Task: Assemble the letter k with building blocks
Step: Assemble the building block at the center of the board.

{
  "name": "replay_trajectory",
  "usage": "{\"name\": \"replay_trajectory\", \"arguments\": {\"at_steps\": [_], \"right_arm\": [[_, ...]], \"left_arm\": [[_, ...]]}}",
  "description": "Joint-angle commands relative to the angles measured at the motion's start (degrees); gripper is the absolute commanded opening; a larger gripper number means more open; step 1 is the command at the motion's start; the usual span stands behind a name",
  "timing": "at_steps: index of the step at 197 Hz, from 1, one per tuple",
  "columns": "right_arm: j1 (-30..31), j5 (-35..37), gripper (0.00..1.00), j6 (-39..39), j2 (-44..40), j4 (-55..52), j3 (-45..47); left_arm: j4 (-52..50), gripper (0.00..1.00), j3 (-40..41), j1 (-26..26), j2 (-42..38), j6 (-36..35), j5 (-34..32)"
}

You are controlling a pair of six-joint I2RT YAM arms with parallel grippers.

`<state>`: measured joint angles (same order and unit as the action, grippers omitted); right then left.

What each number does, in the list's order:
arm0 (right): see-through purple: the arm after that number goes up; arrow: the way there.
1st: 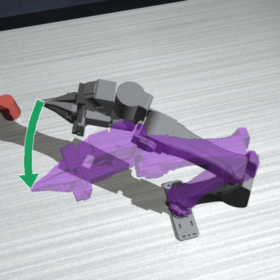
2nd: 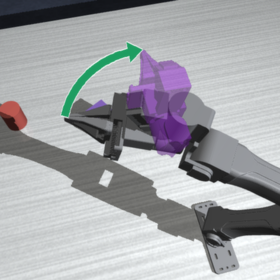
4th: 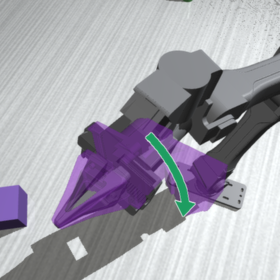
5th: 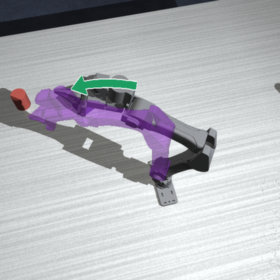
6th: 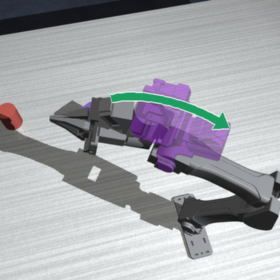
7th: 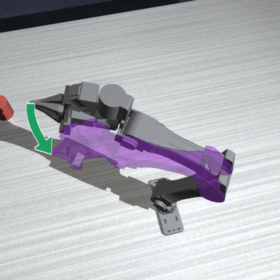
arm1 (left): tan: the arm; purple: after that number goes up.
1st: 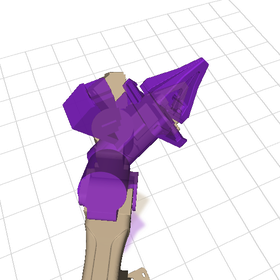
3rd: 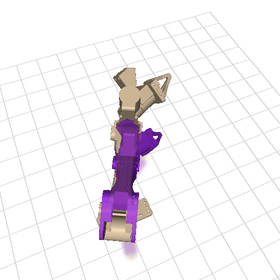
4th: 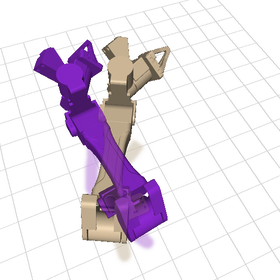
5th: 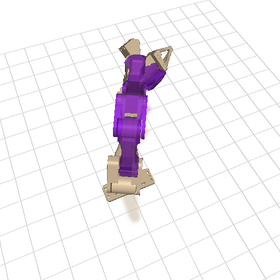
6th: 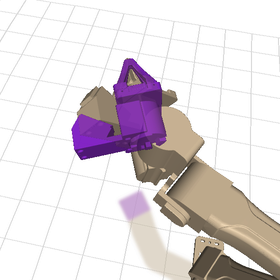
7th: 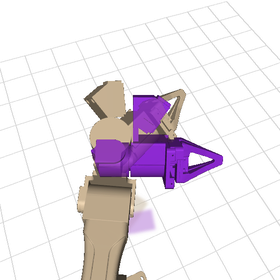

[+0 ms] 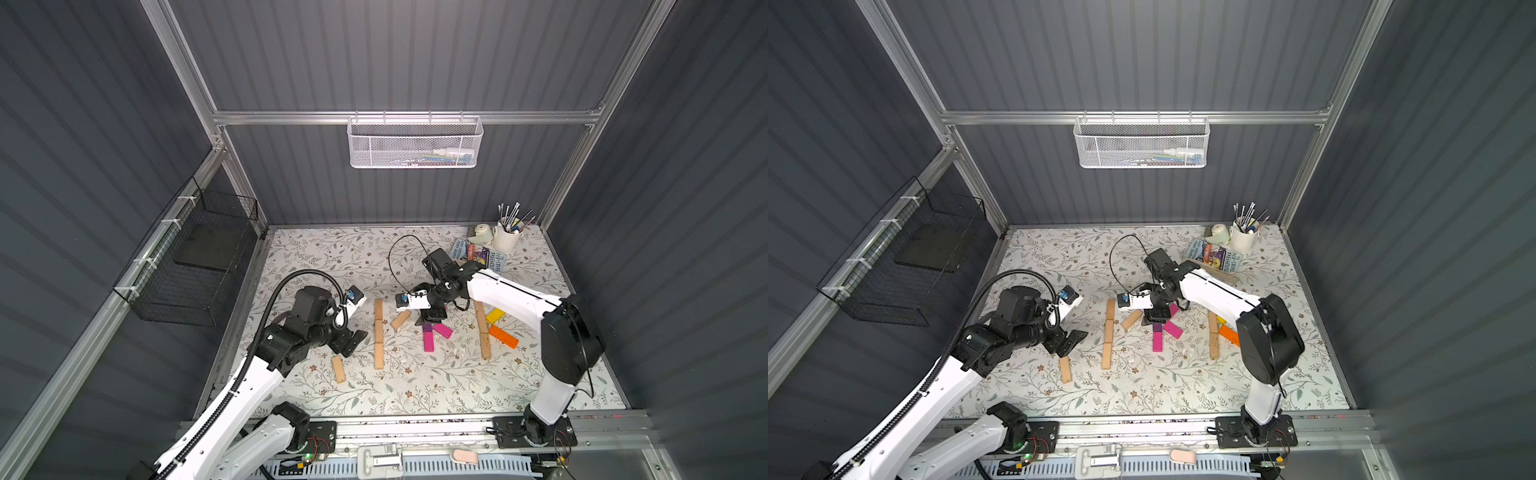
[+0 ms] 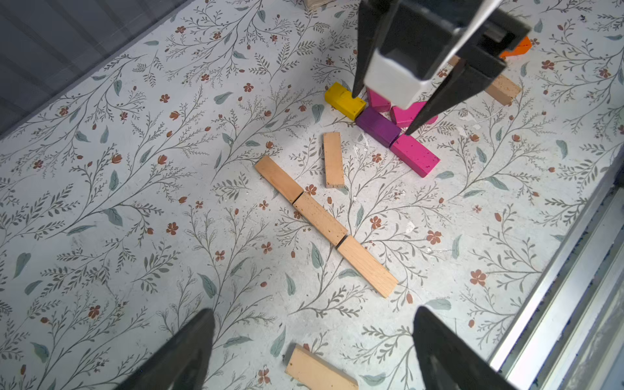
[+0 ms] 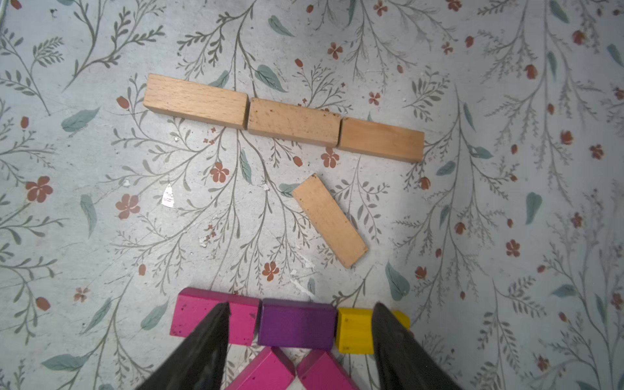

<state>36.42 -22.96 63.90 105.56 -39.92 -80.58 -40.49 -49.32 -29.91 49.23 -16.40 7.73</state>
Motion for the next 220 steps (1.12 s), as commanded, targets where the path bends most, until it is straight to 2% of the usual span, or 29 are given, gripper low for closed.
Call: {"name": "replay_trajectory", "arguments": {"at_steps": [1,34,111,173,220], "right_arm": [[0.43,-1.86,0.66,4.87,4.40,-5.16,-3.63],[1.07,-1.44,0.64,6.56,10.42,-5.69,-8.21],[1.39,-1.81,0.60,8.94,18.28,-7.74,-15.34],[1.46,-1.39,0.57,10.10,20.46,-8.25,-16.76],[1.55,-1.70,0.49,10.12,21.26,-7.85,-16.65]], "left_arm": [[0.06,0.93,1.79,-0.18,-2.76,-2.60,2.77],[2.34,0.93,4.05,-0.16,-4.36,-2.76,5.58],[0.95,0.94,4.28,-0.18,-4.75,-4.85,6.24],[1.11,0.96,4.32,-0.15,-4.85,-5.51,5.33],[1.07,0.97,4.32,-0.21,-4.67,-5.62,5.00]]}}
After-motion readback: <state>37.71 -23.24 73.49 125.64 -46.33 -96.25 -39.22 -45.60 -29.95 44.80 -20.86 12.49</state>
